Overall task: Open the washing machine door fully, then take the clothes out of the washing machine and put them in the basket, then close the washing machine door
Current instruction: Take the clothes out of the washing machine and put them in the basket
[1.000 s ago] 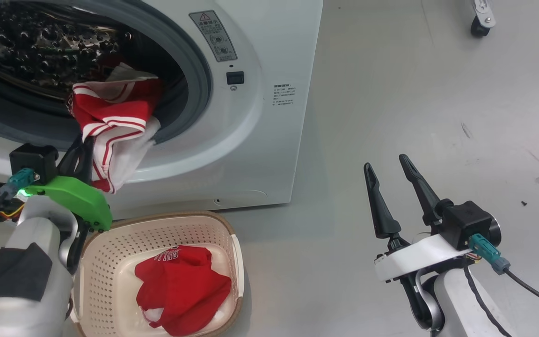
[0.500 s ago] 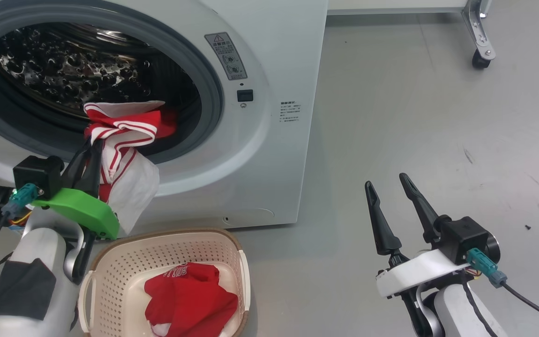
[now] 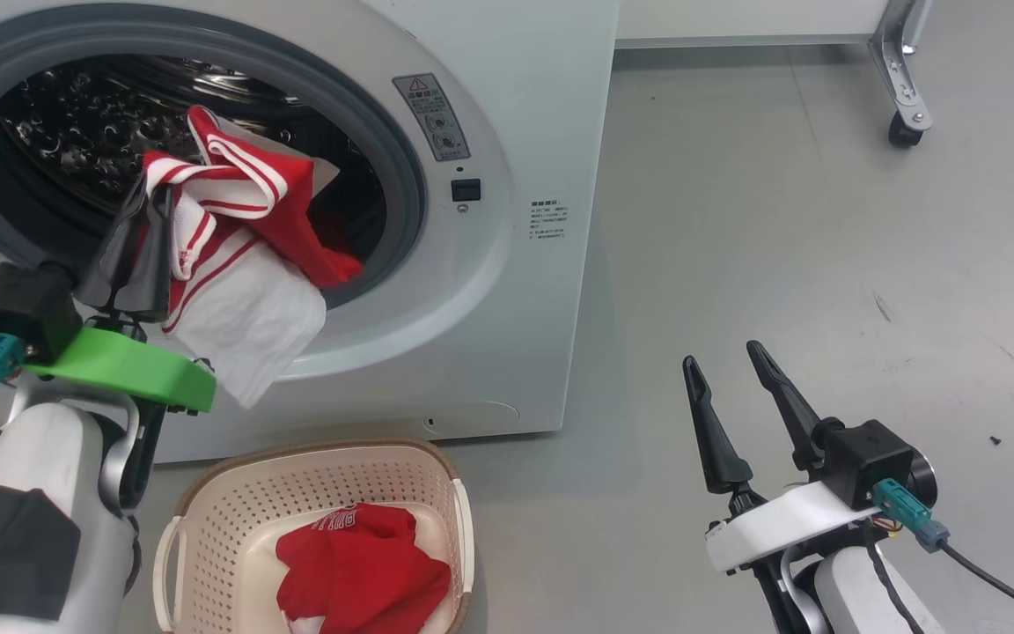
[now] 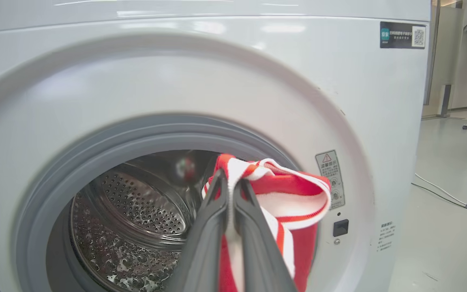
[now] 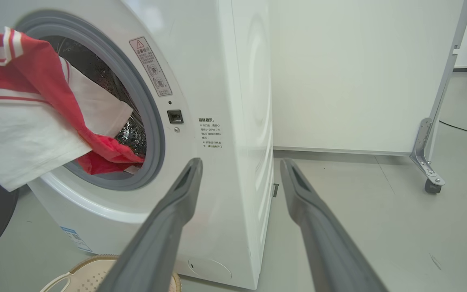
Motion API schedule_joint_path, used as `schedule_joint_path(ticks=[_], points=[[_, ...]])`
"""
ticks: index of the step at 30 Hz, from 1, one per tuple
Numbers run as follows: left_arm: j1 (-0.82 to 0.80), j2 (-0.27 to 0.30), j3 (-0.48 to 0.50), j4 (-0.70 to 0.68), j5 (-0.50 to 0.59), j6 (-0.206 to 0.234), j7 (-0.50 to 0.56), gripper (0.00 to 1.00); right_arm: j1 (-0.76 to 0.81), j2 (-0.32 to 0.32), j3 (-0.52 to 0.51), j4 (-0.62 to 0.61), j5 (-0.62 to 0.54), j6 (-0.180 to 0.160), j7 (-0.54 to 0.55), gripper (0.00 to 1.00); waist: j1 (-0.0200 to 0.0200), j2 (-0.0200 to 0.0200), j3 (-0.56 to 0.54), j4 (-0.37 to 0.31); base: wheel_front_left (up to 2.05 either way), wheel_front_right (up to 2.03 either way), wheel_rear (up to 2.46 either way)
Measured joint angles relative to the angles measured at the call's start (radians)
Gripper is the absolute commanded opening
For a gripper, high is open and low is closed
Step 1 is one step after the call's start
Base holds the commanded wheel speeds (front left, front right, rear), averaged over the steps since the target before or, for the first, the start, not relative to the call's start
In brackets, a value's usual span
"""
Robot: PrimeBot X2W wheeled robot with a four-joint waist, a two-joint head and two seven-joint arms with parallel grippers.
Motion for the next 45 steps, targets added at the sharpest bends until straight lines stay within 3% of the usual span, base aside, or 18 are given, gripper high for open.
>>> schedule_joint_path(ticks=[24,33,45], points=[[0.113,-0.023,0.086,-0.337,0.049,0.004,-0.004,0.00,0.001,0.000,-0.007,-0.009,0.000,0.004,0.000,1.00,0.0000,0.0000,0.013,-0.001,0.00,0.00,0.00],[0.259,-0.030,0.005,-0.221,0.046,0.004,0.001,0.00,0.001,0.000,-0.003,-0.012,0.000,0.004,0.000,1.00,0.0000,0.0000,0.024,-0.002,0.00,0.00,0.00],[0.340,-0.029,-0.037,-0.081,0.030,0.004,0.119,0.00,0.000,0.000,0.000,-0.021,0.000,0.004,0.000,1.00,0.0000,0.0000,0.054,-0.012,0.00,0.00,0.00]])
